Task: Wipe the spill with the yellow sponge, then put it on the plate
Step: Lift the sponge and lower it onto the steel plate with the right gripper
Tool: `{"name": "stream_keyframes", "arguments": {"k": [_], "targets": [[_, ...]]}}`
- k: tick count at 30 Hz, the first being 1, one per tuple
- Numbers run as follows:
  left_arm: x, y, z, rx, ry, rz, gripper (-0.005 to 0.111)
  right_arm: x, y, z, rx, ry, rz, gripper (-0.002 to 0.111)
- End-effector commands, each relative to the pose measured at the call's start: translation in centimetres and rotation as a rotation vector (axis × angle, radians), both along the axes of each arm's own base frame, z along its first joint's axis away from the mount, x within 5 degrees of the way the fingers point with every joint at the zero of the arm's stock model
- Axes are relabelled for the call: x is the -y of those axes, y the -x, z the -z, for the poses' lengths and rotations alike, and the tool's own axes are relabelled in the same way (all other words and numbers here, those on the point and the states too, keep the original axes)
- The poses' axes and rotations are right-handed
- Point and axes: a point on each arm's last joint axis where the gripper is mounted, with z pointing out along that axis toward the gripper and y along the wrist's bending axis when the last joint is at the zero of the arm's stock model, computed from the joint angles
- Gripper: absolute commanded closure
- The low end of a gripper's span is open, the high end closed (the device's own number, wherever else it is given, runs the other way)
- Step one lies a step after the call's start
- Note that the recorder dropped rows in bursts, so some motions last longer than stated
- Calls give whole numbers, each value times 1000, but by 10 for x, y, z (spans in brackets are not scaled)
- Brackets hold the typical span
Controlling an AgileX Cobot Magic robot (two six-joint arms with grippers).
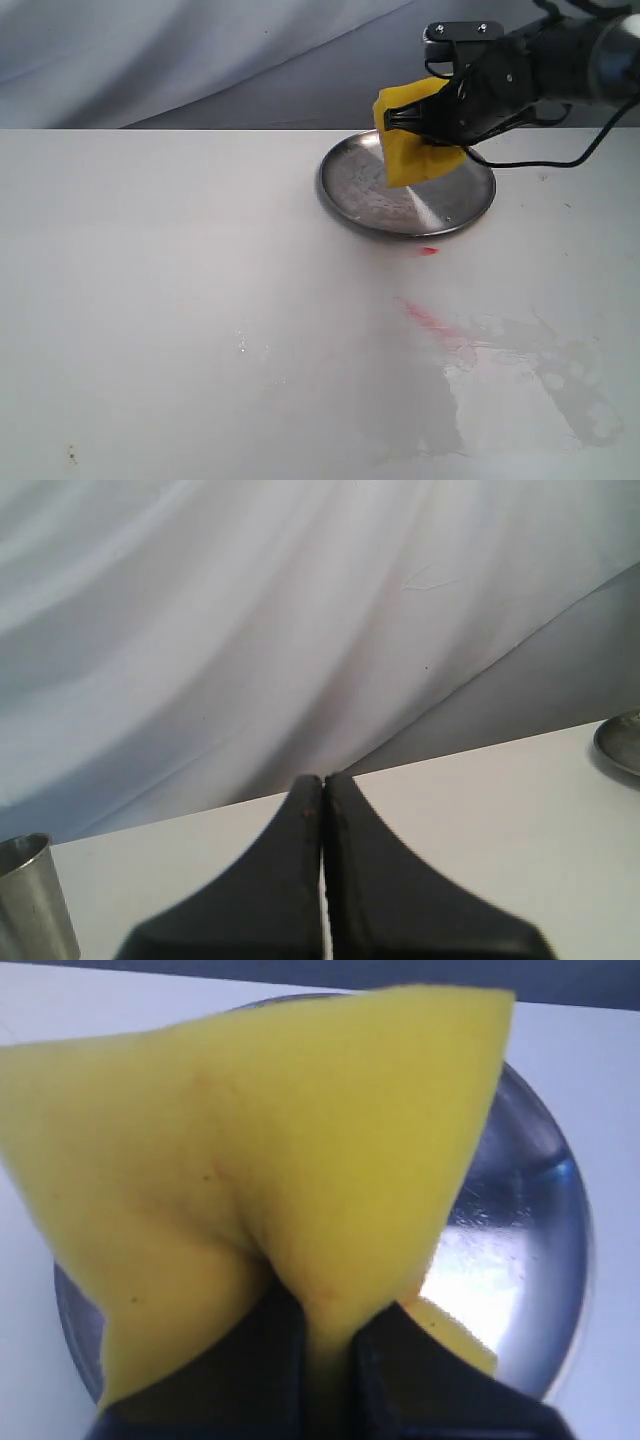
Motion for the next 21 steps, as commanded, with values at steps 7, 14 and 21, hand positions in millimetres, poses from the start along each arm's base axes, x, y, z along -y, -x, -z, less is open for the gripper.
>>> {"name": "stream_keyframes", "arguments": {"k": [7, 14, 21], "targets": [[0, 0, -2, 12, 16, 0, 107, -11, -19, 37, 89, -96, -18, 82], [0, 0, -2, 12, 16, 0, 107, -9, -19, 39, 86, -51, -39, 45], [0, 0, -2, 12, 16, 0, 107, -2, -9, 9, 49, -27, -2, 41]]}}
